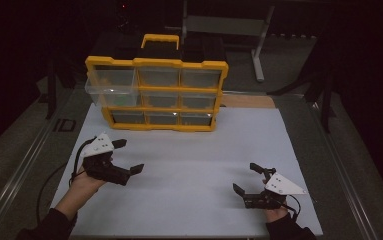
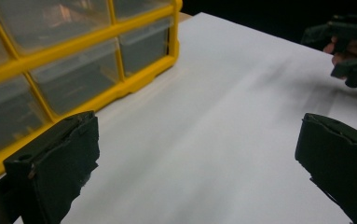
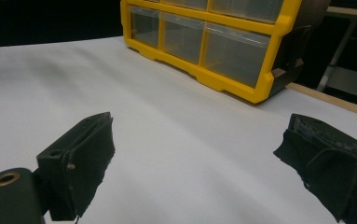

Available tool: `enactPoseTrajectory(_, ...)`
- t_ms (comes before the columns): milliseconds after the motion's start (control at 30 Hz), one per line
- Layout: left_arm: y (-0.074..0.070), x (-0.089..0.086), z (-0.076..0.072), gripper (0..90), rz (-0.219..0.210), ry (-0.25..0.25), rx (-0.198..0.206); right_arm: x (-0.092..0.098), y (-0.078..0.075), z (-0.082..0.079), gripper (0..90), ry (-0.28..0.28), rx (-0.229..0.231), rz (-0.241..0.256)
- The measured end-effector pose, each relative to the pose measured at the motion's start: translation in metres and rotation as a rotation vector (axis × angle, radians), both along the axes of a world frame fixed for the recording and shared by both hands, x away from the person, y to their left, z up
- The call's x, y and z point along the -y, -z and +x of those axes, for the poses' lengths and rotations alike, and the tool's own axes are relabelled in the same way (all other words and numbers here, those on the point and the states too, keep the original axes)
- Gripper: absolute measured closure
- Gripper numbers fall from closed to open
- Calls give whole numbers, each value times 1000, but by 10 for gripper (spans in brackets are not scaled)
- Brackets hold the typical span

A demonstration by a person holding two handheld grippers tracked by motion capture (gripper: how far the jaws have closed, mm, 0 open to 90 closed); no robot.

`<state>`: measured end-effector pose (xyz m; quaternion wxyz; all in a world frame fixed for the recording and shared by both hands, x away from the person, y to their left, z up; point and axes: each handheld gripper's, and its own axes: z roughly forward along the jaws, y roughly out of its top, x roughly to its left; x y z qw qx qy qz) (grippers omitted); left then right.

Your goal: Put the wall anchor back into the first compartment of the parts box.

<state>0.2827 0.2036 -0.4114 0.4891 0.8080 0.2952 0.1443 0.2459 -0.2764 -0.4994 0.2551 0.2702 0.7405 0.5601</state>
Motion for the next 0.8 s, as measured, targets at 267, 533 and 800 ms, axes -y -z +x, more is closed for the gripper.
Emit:
enactPoseTrajectory(267,24,1,-13,0,-13,22,-15,-1,0,0,84,-1,-1,-4)
enactPoseTrajectory(533,43,1,-27,0,-24,35,-11,-1,0,-1,84,0,2,-5)
enactPoseTrajectory(800,64,-2,-37,0,-53,11,-32,-1,0,-1,84,-1,4,-9)
